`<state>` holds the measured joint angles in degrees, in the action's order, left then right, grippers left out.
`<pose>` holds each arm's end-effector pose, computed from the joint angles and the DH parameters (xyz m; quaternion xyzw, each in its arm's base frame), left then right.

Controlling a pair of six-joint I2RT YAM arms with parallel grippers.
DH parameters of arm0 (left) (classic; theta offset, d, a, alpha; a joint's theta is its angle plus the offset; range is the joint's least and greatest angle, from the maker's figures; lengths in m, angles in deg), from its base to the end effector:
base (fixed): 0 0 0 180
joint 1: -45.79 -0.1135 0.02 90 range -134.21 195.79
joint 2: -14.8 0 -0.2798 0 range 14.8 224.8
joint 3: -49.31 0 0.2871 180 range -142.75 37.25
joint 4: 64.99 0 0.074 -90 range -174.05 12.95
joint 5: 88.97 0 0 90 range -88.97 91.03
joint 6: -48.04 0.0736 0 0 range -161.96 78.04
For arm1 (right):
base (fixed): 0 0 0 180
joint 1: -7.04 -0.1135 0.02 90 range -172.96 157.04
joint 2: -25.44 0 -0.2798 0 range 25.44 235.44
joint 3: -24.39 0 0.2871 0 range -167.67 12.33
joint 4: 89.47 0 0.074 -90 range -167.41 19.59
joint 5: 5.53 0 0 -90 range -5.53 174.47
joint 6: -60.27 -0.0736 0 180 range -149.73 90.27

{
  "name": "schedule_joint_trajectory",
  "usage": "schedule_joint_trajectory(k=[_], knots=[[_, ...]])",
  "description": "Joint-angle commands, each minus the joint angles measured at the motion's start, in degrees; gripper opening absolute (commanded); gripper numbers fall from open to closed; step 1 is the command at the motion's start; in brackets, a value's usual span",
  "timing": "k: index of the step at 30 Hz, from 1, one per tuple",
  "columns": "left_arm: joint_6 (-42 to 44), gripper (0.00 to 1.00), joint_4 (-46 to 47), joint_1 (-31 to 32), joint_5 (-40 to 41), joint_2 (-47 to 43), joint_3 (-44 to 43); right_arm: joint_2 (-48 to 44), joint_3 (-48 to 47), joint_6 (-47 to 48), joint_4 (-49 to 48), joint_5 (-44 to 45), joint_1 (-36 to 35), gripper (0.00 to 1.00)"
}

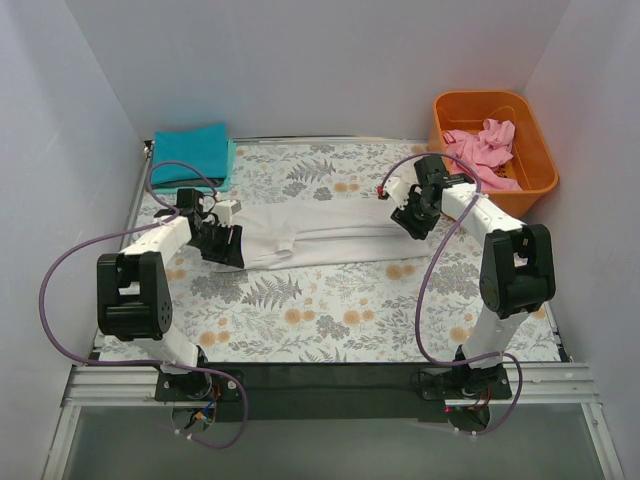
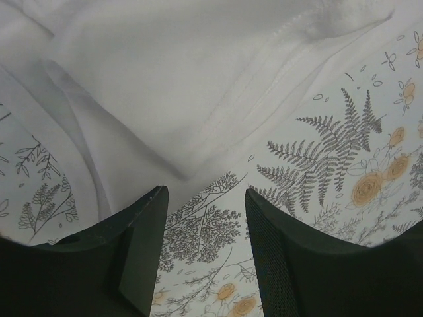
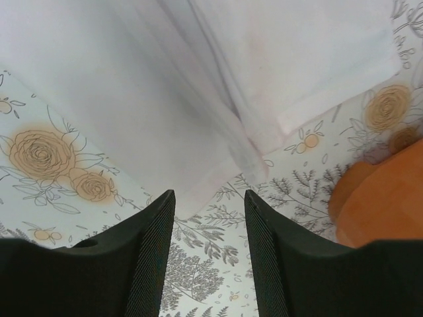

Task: Fold and stack the t-shirts
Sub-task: Fold the tshirt

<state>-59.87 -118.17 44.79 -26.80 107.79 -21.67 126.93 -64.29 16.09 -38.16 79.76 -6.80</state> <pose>0.3369 -0.0285 0.1509 -0.1275 0.9546 -0.2543 0.0887 0.4064 0.1063 0.1915 -0.4924 0.8402 -0.0231 0.2261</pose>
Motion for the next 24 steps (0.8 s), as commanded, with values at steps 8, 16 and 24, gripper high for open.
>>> schedule_joint_trajectory(k=[8,16,24], knots=[[-11.00,0.43,7.02,-0.06,-0.38,-1.06,0.21,-2.18,1.39,-1.79,1.27,-1.18,0.05,0.45],[-12.41,0.29,7.29,-0.15,-2.57,3.60,-2.43,-1.56,1.74,-1.09,1.27,0.14,0.13,0.44],[-13.73,0.00,6.23,-0.59,-5.03,1.59,-5.68,-0.77,1.03,0.05,1.19,0.76,0.14,0.42]])
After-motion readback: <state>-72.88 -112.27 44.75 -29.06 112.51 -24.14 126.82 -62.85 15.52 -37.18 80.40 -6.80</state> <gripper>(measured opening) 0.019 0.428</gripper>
